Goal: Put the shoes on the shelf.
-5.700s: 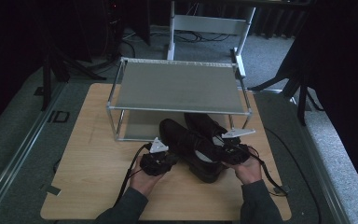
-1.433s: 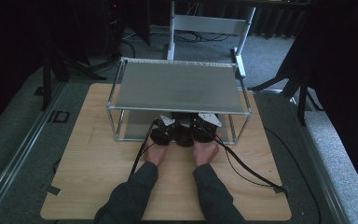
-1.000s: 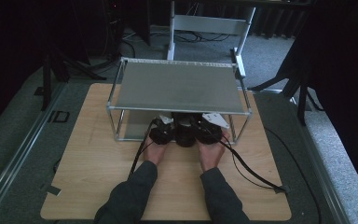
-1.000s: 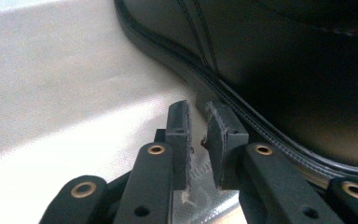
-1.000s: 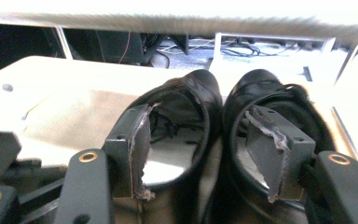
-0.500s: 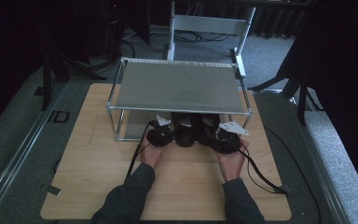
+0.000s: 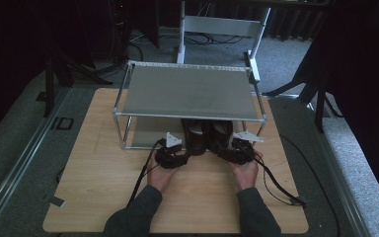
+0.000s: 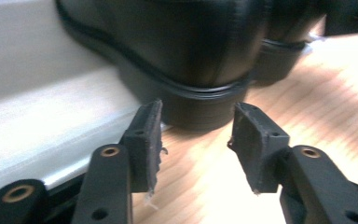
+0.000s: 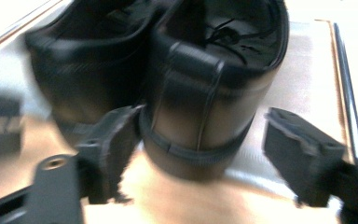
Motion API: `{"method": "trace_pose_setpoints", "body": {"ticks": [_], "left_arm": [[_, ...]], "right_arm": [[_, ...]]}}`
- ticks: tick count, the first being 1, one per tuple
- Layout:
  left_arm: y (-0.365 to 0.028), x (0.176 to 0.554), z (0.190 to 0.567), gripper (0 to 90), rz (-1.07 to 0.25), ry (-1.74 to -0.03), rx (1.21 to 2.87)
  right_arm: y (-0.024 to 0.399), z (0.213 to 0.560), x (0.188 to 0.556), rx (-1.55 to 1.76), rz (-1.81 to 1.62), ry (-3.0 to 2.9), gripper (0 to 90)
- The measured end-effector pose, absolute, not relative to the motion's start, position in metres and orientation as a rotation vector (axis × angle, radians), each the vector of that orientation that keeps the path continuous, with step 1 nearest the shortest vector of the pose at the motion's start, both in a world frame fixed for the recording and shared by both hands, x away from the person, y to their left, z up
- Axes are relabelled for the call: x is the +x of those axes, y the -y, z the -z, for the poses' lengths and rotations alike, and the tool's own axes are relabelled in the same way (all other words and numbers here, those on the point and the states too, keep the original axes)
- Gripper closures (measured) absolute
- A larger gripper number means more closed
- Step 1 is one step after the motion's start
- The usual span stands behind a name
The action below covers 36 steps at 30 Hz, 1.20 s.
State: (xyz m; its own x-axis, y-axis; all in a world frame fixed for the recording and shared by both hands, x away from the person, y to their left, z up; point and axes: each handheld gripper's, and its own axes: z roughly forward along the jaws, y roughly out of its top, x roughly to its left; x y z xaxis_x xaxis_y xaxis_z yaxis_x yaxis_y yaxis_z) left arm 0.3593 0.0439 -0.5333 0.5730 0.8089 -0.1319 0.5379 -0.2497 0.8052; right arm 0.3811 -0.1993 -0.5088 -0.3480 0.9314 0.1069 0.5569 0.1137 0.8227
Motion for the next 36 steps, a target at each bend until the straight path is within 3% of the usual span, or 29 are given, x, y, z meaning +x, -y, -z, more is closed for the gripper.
{"method": "trace_pose_setpoints", "body": {"ticks": [4,15,20,22,25,36], "left_arm": [[-0.034,0.36,0.536,46.7,-0.41,-1.076,1.954],[-0.029,0.372,0.542,49.0,-0.416,-1.152,1.943],[-0.028,0.372,0.542,48.8,-0.415,-1.149,1.935],[-0.028,0.373,0.541,48.4,-0.41,-1.151,1.927],[-0.029,0.374,0.54,48.0,-0.407,-1.146,1.923],[-0.029,0.38,0.538,48.7,-0.379,-1.128,1.906]], "right_arm": [[0.186,0.519,0.396,1.503,-1.108,-1.921,14.5],[0.177,0.522,0.392,1.404,-0.96,-1.871,23.9],[0.187,0.527,0.407,1.579,-1.11,-1.816,14.6],[0.186,0.532,0.414,1.603,-1.115,-1.814,15.7],[0.178,0.529,0.408,1.594,-1.052,-1.789,20.8],[0.163,0.53,0.393,1.569,-0.999,-1.756,20.5]]}}
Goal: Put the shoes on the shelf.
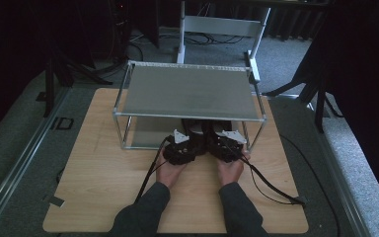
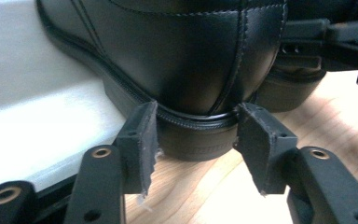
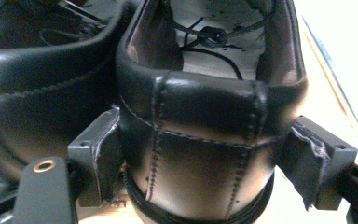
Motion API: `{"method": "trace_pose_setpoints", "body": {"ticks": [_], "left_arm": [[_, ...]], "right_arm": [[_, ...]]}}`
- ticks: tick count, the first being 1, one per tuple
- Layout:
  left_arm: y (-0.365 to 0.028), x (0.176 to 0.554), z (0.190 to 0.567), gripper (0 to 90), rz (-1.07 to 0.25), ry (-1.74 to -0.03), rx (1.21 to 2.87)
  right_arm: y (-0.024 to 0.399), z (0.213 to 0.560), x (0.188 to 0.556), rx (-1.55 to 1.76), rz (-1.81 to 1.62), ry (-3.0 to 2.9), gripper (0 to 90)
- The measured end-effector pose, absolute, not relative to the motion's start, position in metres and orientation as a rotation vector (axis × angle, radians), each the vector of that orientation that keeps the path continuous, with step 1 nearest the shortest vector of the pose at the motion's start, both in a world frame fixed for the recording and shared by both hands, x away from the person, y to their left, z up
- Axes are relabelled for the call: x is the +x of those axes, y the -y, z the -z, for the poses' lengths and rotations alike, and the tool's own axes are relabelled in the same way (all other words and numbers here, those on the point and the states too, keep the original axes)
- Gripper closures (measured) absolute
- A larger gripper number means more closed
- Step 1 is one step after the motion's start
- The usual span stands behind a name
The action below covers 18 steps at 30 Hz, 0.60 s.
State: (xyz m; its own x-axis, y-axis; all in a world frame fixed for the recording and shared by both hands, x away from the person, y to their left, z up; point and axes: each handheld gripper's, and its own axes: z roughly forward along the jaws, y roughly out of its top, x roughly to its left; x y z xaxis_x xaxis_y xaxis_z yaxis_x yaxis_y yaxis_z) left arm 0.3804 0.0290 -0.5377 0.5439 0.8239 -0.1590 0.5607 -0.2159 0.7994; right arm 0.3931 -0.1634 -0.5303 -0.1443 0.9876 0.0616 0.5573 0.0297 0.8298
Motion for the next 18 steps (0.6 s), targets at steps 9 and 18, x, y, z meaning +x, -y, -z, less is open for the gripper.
{"method": "trace_pose_setpoints", "body": {"ticks": [9,18], "left_arm": [[-0.038,0.377,0.536,46.8,-0.348,-1.106,1.901],[-0.07,0.343,0.53,42.5,-0.41,-1.097,1.941]], "right_arm": [[0.178,0.528,0.385,1.562,-1.059,-1.846,16.5],[0.246,0.52,0.332,1.428,-1.023,-1.96,16.4]]}}
